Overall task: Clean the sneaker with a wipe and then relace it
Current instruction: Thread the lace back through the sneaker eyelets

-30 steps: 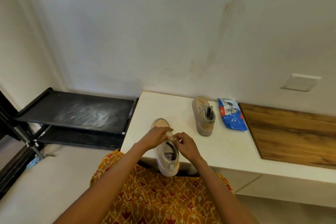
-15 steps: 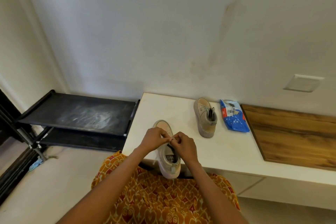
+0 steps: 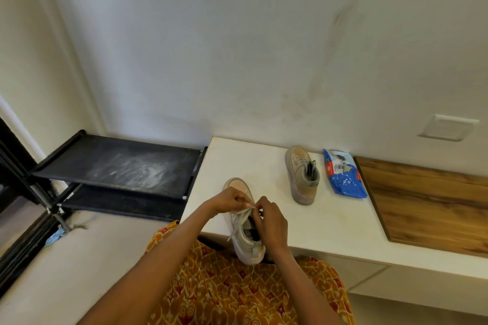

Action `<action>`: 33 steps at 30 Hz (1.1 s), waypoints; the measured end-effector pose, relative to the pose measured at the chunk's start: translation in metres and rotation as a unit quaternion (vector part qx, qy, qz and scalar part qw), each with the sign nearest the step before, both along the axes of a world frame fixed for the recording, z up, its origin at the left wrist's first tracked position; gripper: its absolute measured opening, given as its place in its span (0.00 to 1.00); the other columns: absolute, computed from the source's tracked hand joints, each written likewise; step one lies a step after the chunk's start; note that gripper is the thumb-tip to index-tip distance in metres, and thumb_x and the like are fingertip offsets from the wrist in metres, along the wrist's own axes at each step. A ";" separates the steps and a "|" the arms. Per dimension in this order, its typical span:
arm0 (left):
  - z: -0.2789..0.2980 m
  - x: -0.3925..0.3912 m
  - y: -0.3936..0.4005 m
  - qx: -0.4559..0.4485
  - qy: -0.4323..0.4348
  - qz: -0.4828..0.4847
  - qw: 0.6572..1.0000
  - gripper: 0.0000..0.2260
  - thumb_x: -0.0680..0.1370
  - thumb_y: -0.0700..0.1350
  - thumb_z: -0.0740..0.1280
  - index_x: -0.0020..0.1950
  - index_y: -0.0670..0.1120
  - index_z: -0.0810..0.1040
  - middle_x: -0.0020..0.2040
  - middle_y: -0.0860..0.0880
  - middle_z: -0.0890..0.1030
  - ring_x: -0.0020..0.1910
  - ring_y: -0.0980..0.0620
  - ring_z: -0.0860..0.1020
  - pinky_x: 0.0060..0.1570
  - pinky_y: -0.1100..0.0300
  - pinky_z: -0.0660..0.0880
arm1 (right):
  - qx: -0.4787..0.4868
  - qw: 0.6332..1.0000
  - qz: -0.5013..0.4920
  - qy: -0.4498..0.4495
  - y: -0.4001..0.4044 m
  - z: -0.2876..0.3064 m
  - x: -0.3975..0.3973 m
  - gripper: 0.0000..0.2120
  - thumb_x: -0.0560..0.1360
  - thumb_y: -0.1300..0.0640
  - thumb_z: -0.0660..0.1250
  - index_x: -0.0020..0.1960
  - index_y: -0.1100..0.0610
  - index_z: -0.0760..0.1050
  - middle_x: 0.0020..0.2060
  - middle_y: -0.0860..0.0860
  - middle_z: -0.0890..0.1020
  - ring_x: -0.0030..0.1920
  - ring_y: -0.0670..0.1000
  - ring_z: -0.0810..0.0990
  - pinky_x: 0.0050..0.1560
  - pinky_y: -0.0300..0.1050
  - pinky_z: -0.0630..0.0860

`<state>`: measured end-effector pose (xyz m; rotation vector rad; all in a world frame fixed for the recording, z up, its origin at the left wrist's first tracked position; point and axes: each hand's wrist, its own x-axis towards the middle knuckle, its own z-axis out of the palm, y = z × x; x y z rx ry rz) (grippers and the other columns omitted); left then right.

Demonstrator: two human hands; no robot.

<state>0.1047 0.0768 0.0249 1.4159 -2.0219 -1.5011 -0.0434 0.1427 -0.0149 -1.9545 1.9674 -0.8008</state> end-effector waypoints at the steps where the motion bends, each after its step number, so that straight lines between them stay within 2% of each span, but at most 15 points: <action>1: -0.004 0.000 0.001 0.001 0.009 0.030 1.000 0.09 0.78 0.41 0.65 0.54 0.39 0.81 0.44 0.50 0.79 0.41 0.58 0.76 0.40 0.70 0.73 | -0.003 1.000 0.005 0.005 0.001 0.001 0.000 0.07 0.78 0.49 0.58 0.47 0.52 0.68 0.41 0.48 0.76 0.42 0.48 0.74 0.39 0.45 0.75; 4: -0.021 -0.005 0.009 0.020 0.059 0.181 0.982 0.08 0.78 0.42 0.64 0.51 0.40 0.80 0.42 0.46 0.81 0.38 0.53 0.78 0.43 0.60 0.77 | -0.017 0.999 0.017 0.021 0.001 0.004 0.000 0.05 0.78 0.52 0.59 0.46 0.53 0.68 0.40 0.48 0.75 0.41 0.49 0.73 0.37 0.45 0.73; 6: -0.026 -0.007 0.015 0.079 0.126 0.277 0.949 0.08 0.80 0.42 0.61 0.54 0.40 0.77 0.41 0.46 0.81 0.35 0.51 0.79 0.37 0.60 0.78 | -0.022 0.999 0.025 0.031 0.002 0.006 0.000 0.05 0.78 0.53 0.60 0.46 0.53 0.68 0.39 0.48 0.75 0.40 0.48 0.72 0.36 0.44 0.72; 8: -0.028 -0.005 0.018 0.098 0.155 0.309 0.933 0.09 0.81 0.42 0.60 0.57 0.40 0.75 0.41 0.47 0.82 0.34 0.52 0.79 0.33 0.62 0.78 | -0.025 0.998 0.034 0.040 0.003 0.009 0.000 0.05 0.78 0.54 0.59 0.45 0.54 0.68 0.38 0.47 0.74 0.40 0.48 0.71 0.36 0.44 0.71; 10: -0.027 -0.001 0.020 0.077 0.150 0.277 0.946 0.10 0.80 0.44 0.62 0.60 0.44 0.72 0.44 0.48 0.81 0.39 0.52 0.79 0.38 0.62 0.77 | -0.028 0.998 0.044 0.041 0.002 0.011 -0.001 0.05 0.78 0.54 0.60 0.45 0.55 0.69 0.37 0.46 0.71 0.41 0.49 0.71 0.37 0.45 0.71; 13: -0.025 0.007 0.021 0.043 0.135 0.145 0.979 0.21 0.75 0.46 0.69 0.65 0.52 0.65 0.51 0.48 0.78 0.51 0.52 0.78 0.51 0.61 0.75 | -0.025 0.998 0.053 0.038 0.001 0.012 -0.002 0.05 0.77 0.55 0.60 0.45 0.56 0.70 0.37 0.46 0.70 0.41 0.49 0.71 0.38 0.48 0.74; 16: -0.024 0.015 0.015 -0.042 0.080 0.066 0.994 0.21 0.73 0.38 0.70 0.62 0.54 0.69 0.47 0.48 0.78 0.47 0.52 0.79 0.49 0.62 0.77 | -0.019 0.998 0.056 0.025 0.002 0.012 0.000 0.04 0.77 0.56 0.60 0.44 0.56 0.69 0.37 0.45 0.68 0.40 0.49 0.71 0.38 0.48 0.73; 18: -0.021 0.021 0.008 -0.132 0.010 0.071 0.989 0.17 0.74 0.35 0.67 0.57 0.53 0.73 0.46 0.50 0.77 0.46 0.52 0.79 0.49 0.62 0.77 | -0.024 0.997 0.065 0.016 0.003 0.012 0.000 0.04 0.77 0.57 0.60 0.44 0.56 0.69 0.35 0.43 0.65 0.40 0.49 0.70 0.38 0.47 0.71; 21: -0.020 0.026 0.003 -0.256 -0.131 0.034 0.957 0.12 0.77 0.36 0.62 0.57 0.48 0.76 0.49 0.52 0.74 0.48 0.54 0.75 0.50 0.64 0.74 | -0.030 0.996 0.081 0.017 0.003 0.012 -0.001 0.05 0.77 0.57 0.60 0.43 0.56 0.69 0.34 0.41 0.64 0.41 0.49 0.70 0.37 0.46 0.71; 22: -0.021 0.027 0.003 -0.258 -0.142 0.029 0.955 0.12 0.77 0.36 0.62 0.57 0.48 0.76 0.49 0.53 0.73 0.48 0.54 0.75 0.50 0.64 0.74 | -0.033 0.996 0.082 0.019 0.003 0.012 -0.002 0.05 0.77 0.57 0.60 0.43 0.56 0.69 0.34 0.41 0.64 0.41 0.49 0.70 0.37 0.46 0.71; 24: -0.027 0.025 0.006 -0.201 -0.106 0.043 0.973 0.11 0.77 0.37 0.62 0.57 0.49 0.75 0.48 0.53 0.74 0.47 0.55 0.76 0.47 0.66 0.74 | -0.038 0.996 0.081 0.011 0.003 0.011 -0.002 0.05 0.77 0.58 0.60 0.42 0.56 0.68 0.32 0.41 0.64 0.41 0.49 0.70 0.36 0.46 0.70; 26: -0.031 0.020 0.012 -0.119 -0.039 0.063 0.990 0.05 0.79 0.44 0.63 0.54 0.49 0.74 0.47 0.52 0.77 0.45 0.54 0.78 0.45 0.66 0.76 | -0.036 0.996 0.076 0.000 0.003 0.009 -0.002 0.05 0.77 0.57 0.61 0.43 0.56 0.69 0.33 0.41 0.66 0.41 0.49 0.70 0.37 0.46 0.71; 29: -0.038 0.012 0.019 -0.080 0.017 0.073 0.994 0.08 0.76 0.53 0.67 0.46 0.50 0.75 0.44 0.53 0.79 0.43 0.55 0.78 0.43 0.65 0.75 | -0.021 0.998 0.059 -0.011 0.001 0.004 -0.002 0.03 0.77 0.56 0.61 0.46 0.55 0.71 0.39 0.46 0.70 0.41 0.49 0.72 0.37 0.45 0.72; 31: -0.039 0.010 0.022 -0.097 0.022 0.074 0.992 0.06 0.75 0.50 0.69 0.42 0.50 0.74 0.41 0.55 0.78 0.41 0.58 0.76 0.42 0.67 0.74 | -0.010 0.999 0.046 -0.021 0.000 0.002 -0.003 0.03 0.77 0.55 0.61 0.48 0.54 0.71 0.41 0.47 0.72 0.41 0.48 0.73 0.38 0.42 0.72; 33: -0.038 0.012 0.019 -0.106 0.036 0.091 0.990 0.05 0.75 0.44 0.69 0.41 0.49 0.74 0.40 0.53 0.79 0.42 0.55 0.78 0.45 0.64 0.77 | -0.001 0.998 0.040 -0.037 0.000 0.001 -0.005 0.05 0.78 0.55 0.60 0.50 0.53 0.74 0.43 0.47 0.74 0.43 0.46 0.73 0.39 0.37 0.70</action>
